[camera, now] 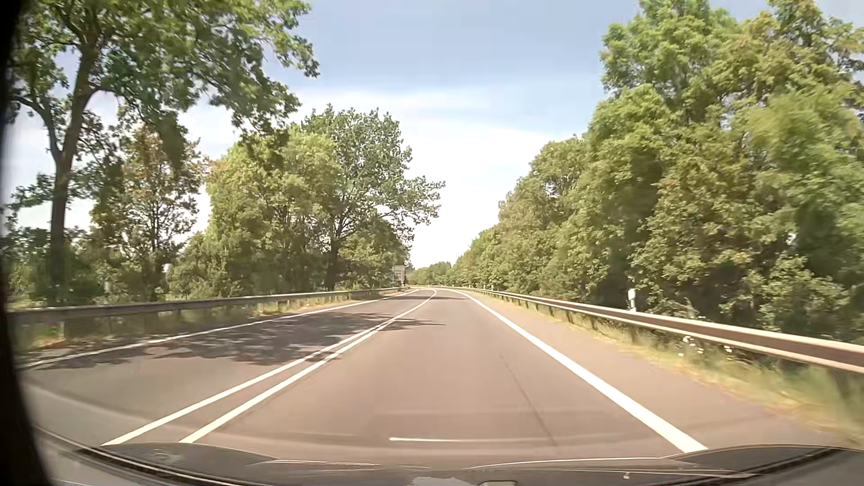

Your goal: Follow the waypoints while adhering to traffic rules and regulations

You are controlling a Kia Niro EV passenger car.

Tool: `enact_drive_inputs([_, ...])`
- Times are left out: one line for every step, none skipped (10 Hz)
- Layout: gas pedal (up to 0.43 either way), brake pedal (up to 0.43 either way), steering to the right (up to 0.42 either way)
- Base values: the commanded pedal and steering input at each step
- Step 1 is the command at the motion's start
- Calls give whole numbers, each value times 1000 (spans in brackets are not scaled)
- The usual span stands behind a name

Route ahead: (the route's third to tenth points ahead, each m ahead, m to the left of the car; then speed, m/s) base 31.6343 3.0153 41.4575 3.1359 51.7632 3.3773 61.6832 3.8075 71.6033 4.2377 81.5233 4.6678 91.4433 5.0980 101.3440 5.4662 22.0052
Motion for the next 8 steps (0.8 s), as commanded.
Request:
enact_drive_inputs([429, 0, -2])
enact_drive_inputs([429, 0, -2])
enact_drive_inputs([429, 0, -2])
enact_drive_inputs([429, 0, -2])
enact_drive_inputs([429, 0, -2])
enact_drive_inputs([429, 0, -2])
enact_drive_inputs([429, 0, -2])
enact_drive_inputs([429, 0, -2])
